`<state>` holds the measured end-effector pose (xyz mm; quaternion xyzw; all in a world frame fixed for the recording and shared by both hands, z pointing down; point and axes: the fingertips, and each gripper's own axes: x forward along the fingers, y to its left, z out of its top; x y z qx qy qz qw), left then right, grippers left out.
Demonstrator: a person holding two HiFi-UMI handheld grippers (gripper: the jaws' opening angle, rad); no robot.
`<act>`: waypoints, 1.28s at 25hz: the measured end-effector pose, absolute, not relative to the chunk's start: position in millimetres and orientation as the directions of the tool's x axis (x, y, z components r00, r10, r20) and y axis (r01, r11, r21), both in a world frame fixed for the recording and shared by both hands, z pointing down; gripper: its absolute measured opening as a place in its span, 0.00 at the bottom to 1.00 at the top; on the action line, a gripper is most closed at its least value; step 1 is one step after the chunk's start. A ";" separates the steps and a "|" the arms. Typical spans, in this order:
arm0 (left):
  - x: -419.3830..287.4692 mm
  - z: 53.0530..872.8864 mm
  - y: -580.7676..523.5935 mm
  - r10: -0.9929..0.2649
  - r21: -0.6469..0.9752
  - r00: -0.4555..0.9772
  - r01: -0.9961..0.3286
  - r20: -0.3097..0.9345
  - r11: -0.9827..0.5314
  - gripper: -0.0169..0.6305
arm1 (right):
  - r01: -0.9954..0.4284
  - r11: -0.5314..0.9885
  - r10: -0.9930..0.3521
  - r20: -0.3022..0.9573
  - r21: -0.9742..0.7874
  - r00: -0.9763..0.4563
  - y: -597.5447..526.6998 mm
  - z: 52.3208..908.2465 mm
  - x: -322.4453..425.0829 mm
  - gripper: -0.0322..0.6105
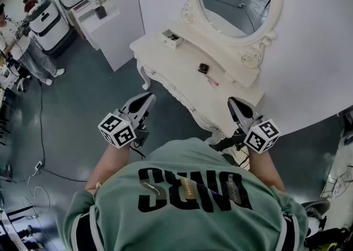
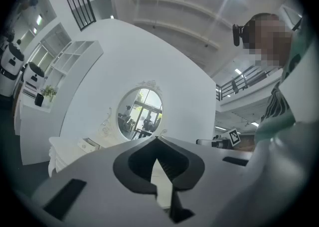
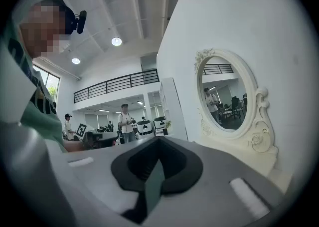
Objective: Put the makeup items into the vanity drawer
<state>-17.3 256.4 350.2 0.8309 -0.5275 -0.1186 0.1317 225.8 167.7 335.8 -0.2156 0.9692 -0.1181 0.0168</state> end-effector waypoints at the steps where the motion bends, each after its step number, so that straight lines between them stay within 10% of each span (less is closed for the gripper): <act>1: -16.7 349.2 256.7 -0.908 0.347 0.414 -0.845 -0.058 -0.407 0.02 | -0.414 0.879 -0.422 0.018 -0.236 -0.906 167.4 335.2 226.5 0.06; 32: 68.2 363.1 196.6 -0.923 0.348 0.385 -0.863 -0.015 -0.366 0.02 | -0.359 0.892 -0.365 0.030 -0.274 -0.930 107.9 360.1 284.3 0.06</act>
